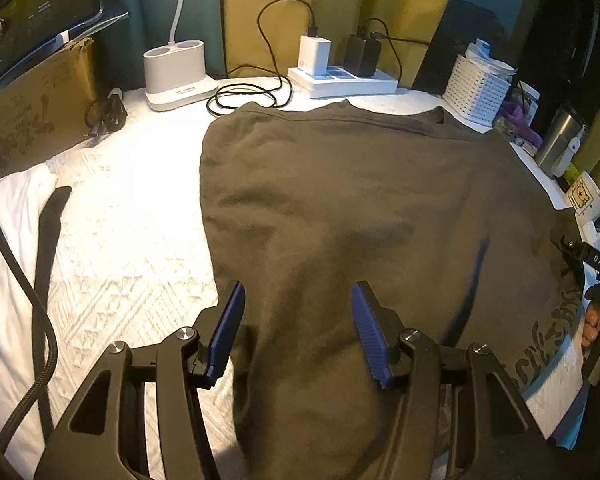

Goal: Fold small clothes

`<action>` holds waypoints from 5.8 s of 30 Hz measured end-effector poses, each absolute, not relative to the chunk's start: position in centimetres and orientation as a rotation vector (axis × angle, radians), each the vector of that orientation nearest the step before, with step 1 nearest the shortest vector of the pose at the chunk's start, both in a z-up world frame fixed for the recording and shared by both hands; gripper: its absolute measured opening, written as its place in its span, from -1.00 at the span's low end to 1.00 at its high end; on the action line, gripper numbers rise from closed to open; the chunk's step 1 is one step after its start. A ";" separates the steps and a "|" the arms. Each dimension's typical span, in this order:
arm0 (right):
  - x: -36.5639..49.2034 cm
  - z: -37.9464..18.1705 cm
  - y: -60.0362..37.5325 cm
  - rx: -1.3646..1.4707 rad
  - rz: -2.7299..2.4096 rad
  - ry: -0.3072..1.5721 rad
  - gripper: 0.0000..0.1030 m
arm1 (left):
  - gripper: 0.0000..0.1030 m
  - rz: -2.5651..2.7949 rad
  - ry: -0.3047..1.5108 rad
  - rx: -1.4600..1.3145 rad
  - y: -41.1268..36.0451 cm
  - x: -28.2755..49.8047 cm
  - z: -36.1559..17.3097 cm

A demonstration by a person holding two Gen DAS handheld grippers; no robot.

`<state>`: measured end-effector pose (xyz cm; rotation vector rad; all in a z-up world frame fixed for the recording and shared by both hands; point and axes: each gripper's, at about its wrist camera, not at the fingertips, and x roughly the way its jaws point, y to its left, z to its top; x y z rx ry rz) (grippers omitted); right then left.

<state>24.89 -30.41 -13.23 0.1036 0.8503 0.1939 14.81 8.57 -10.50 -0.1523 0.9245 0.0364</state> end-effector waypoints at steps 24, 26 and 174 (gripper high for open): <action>26.2 -8.0 -26.5 -0.001 0.250 0.763 -0.62 | 0.08 -0.006 0.865 -0.177 11.2 16.1 -9.4; 26.0 -7.1 -25.4 -0.014 0.272 0.744 -0.62 | 0.08 -0.012 0.857 -0.176 11.5 15.8 -9.3; 30.4 -11.1 -12.8 -0.131 0.572 0.858 0.28 | -0.88 -0.070 0.780 -0.118 12.3 25.5 -6.3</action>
